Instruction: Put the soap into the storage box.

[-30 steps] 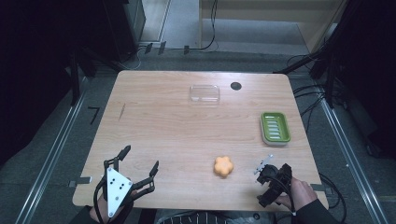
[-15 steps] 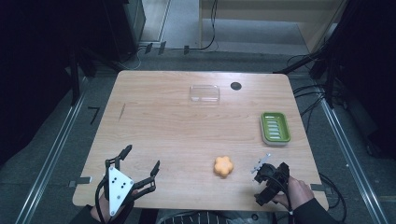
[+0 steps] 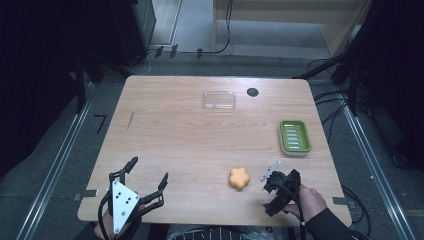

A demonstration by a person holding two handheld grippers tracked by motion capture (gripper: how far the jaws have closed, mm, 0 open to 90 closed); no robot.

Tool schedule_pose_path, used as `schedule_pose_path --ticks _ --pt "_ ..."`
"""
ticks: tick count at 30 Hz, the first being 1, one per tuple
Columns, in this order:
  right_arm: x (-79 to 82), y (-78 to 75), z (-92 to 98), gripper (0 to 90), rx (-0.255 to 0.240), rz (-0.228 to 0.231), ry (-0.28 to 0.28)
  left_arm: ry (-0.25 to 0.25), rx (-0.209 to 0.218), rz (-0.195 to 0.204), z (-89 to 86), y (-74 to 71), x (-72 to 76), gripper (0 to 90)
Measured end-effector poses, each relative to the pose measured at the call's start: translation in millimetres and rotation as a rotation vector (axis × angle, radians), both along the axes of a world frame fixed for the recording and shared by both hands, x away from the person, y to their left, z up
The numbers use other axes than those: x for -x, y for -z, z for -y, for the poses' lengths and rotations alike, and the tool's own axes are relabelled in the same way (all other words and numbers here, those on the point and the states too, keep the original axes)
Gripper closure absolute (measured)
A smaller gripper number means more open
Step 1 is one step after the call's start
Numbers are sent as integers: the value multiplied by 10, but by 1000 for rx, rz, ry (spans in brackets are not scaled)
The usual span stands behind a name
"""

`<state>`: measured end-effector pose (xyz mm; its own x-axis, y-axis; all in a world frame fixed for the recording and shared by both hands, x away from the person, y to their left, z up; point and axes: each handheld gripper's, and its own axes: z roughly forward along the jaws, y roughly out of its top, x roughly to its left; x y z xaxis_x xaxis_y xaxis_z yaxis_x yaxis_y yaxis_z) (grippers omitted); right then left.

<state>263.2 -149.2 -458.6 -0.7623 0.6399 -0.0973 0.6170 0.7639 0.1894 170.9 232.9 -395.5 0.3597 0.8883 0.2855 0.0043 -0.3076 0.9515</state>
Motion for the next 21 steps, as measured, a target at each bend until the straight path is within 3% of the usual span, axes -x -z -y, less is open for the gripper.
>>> schedule_pose_path --ticks 21 --pt "-175 1 -369 13 -29 -13 -44 -6 5 2 -14 0 11 130"
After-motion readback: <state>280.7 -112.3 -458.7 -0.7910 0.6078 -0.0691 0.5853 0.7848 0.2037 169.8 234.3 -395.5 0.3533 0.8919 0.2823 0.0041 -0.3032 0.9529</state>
